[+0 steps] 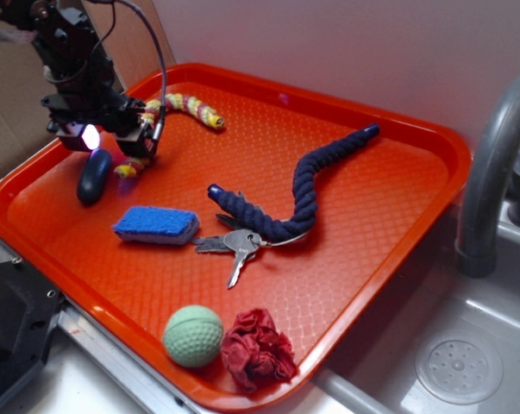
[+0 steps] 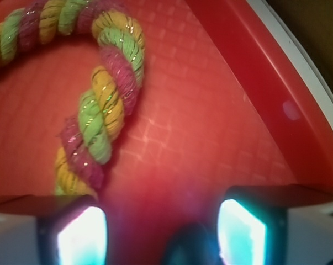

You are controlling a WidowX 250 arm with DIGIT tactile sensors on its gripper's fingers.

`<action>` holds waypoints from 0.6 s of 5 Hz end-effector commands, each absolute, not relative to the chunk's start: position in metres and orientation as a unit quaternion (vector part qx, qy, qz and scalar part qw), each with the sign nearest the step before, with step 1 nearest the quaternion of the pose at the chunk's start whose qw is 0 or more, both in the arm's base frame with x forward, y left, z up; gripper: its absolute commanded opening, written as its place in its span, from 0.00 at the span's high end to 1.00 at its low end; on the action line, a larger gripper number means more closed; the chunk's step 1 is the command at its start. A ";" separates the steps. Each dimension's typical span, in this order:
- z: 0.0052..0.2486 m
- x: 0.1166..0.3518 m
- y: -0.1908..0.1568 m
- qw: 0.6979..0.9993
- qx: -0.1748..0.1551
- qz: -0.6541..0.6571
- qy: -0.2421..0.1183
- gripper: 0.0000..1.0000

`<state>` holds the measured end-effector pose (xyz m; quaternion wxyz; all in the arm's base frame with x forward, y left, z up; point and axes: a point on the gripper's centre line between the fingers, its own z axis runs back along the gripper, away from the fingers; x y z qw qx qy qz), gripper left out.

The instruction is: Grab the plastic pickle.

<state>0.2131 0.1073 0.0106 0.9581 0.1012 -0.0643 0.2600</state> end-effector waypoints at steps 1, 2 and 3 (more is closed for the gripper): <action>-0.010 0.187 0.108 0.960 0.098 0.261 -0.018 1.00; -0.009 0.186 0.106 0.961 0.098 0.258 -0.021 1.00; -0.010 0.186 0.107 0.961 0.094 0.259 -0.017 1.00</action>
